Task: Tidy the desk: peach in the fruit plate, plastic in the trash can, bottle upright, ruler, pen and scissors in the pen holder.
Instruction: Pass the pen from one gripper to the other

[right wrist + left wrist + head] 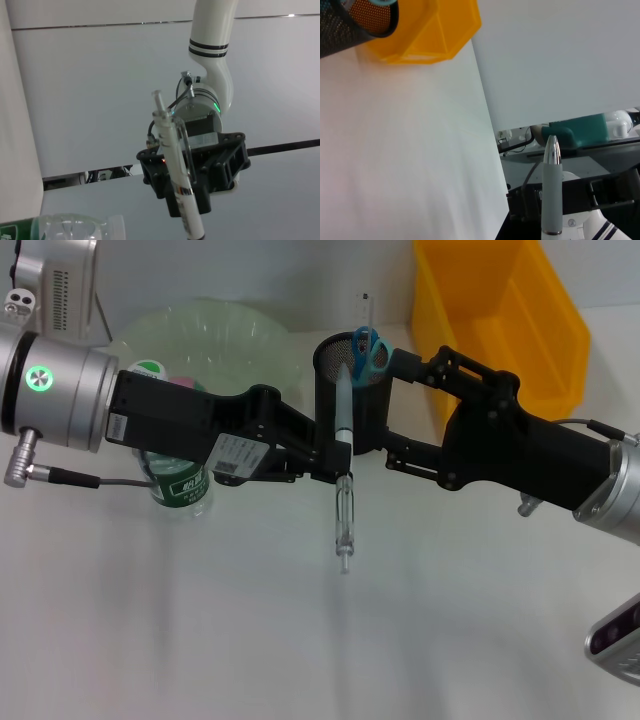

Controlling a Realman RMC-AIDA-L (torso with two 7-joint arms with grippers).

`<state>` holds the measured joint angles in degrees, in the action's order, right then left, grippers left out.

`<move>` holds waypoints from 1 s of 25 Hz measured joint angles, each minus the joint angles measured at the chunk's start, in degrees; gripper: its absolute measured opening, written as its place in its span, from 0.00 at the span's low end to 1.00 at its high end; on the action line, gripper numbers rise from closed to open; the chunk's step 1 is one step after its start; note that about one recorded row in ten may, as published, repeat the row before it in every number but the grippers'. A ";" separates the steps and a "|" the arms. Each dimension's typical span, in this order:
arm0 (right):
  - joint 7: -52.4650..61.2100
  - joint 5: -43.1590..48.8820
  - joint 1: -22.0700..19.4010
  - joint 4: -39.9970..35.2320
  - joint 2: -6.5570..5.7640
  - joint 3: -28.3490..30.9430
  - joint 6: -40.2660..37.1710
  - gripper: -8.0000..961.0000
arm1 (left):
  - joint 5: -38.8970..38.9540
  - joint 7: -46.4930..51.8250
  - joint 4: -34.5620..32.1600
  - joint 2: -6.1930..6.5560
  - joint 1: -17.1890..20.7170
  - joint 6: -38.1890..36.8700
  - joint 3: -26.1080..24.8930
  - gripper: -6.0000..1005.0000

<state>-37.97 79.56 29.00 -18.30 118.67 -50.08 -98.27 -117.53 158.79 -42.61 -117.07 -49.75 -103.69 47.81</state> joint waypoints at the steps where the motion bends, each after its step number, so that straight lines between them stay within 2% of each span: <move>1: -0.22 0.01 0.07 0.11 -0.02 -0.08 0.00 0.79 | 0.00 0.04 0.04 0.00 -0.10 -0.05 0.00 0.15; 25: -5.18 0.09 2.39 2.91 -0.31 -1.52 0.70 0.79 | -0.16 0.89 0.17 0.01 -0.32 -0.35 0.00 0.15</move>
<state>-43.16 79.64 31.39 -15.39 118.37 -51.60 -97.58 -117.69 159.67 -42.45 -117.06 -50.07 -104.04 47.81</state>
